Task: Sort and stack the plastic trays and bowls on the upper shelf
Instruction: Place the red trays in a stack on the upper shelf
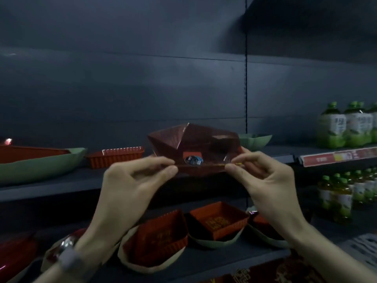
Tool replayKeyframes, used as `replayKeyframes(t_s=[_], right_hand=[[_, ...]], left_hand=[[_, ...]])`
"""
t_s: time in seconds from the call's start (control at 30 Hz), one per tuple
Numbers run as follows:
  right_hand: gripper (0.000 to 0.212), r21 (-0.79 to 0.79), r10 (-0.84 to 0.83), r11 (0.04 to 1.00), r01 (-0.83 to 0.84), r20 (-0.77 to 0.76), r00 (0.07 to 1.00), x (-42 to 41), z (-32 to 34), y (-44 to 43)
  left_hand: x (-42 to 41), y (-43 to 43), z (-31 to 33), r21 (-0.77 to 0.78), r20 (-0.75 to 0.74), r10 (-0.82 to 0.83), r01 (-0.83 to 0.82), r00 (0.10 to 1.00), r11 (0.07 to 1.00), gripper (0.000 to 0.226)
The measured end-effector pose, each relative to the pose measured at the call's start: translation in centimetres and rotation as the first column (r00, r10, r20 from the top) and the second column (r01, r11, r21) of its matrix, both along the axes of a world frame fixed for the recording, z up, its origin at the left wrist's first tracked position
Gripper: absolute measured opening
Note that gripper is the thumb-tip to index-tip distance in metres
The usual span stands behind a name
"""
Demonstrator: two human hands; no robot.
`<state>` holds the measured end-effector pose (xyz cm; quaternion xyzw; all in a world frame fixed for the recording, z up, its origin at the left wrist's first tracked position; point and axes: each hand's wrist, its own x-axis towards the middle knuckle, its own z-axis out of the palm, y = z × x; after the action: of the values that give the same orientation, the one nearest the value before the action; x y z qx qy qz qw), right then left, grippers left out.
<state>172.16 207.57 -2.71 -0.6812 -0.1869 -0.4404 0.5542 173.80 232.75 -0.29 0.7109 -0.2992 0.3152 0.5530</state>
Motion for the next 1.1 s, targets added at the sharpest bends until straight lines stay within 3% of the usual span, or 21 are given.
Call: replayKeyframes(t_s=[0.13,0.3,0.4,0.5,0.57,0.6,0.67,0.7,0.87,0.93,1.0,1.07,1.1], right_hand=[[0.013,0.017,-0.002,1.000,0.001,0.048,0.999,4.6,3.6,0.1],[0.013,0.037,-0.043,0.998,0.041,0.074,0.996,11.2,7.0,0.2],[0.031,0.042,-0.019,0.999,0.019,0.008,1.000,14.6,8.2,-0.1],[0.058,0.102,0.029,0.994,-0.023,-0.065,0.997,17.2,8.8,-0.6],[0.048,0.146,0.122,0.984,-0.102,-0.135,0.983,19.2,9.2,-1.0],[0.052,0.157,0.154,0.979,-0.127,-0.170,0.973,20.3,9.3,-1.3],[0.083,0.165,0.170,0.977,-0.135,-0.216,0.962,22.5,9.1,-2.0],[0.088,0.169,0.180,0.975,-0.143,-0.231,0.956,23.0,9.0,-2.1],[0.080,0.245,0.260,0.952,-0.183,-0.333,0.906,25.9,7.4,-2.8],[0.063,0.221,0.246,0.960,-0.174,-0.357,0.901,26.9,6.8,-2.9],[0.063,0.221,0.222,0.964,-0.146,-0.375,0.900,27.7,6.3,-2.9],[0.069,0.208,0.211,0.968,-0.137,-0.390,0.896,28.5,5.7,-2.9],[0.062,0.203,0.210,0.969,-0.138,-0.395,0.894,28.7,5.4,-2.8]], left_hand=[[5.2,-0.3,3.5,-0.055,0.088,0.030,-0.025,0.996,0.998,0.015],[11.9,-1.0,6.0,-0.158,0.068,0.019,-0.008,0.998,0.987,0.008],[15.4,-1.7,6.5,-0.245,0.019,0.003,0.002,1.000,0.970,0.013],[18.1,-2.5,6.7,-0.322,-0.091,-0.086,0.052,0.992,0.945,0.043],[19.6,-3.3,6.7,-0.399,-0.178,-0.172,0.088,0.969,0.913,0.073],[20.3,-3.7,6.7,-0.423,-0.207,-0.196,0.093,0.959,0.901,0.076],[21.7,-4.1,6.6,-0.406,-0.244,-0.176,0.065,0.954,0.912,0.062],[22.4,-4.3,6.5,-0.396,-0.266,-0.165,0.049,0.950,0.917,0.059],[24.8,-4.9,5.0,-0.324,-0.326,-0.107,-0.005,0.939,0.946,0.023],[25.4,-4.7,4.6,-0.263,-0.340,-0.047,-0.047,0.939,0.964,0.049],[26.0,-4.4,4.3,-0.211,-0.369,-0.031,-0.051,0.929,0.976,0.086],[26.6,-4.0,4.0,-0.208,-0.406,-0.052,-0.037,0.912,0.977,0.092],[26.8,-4.0,3.8,-0.235,-0.426,-0.074,-0.031,0.902,0.972,0.086]])
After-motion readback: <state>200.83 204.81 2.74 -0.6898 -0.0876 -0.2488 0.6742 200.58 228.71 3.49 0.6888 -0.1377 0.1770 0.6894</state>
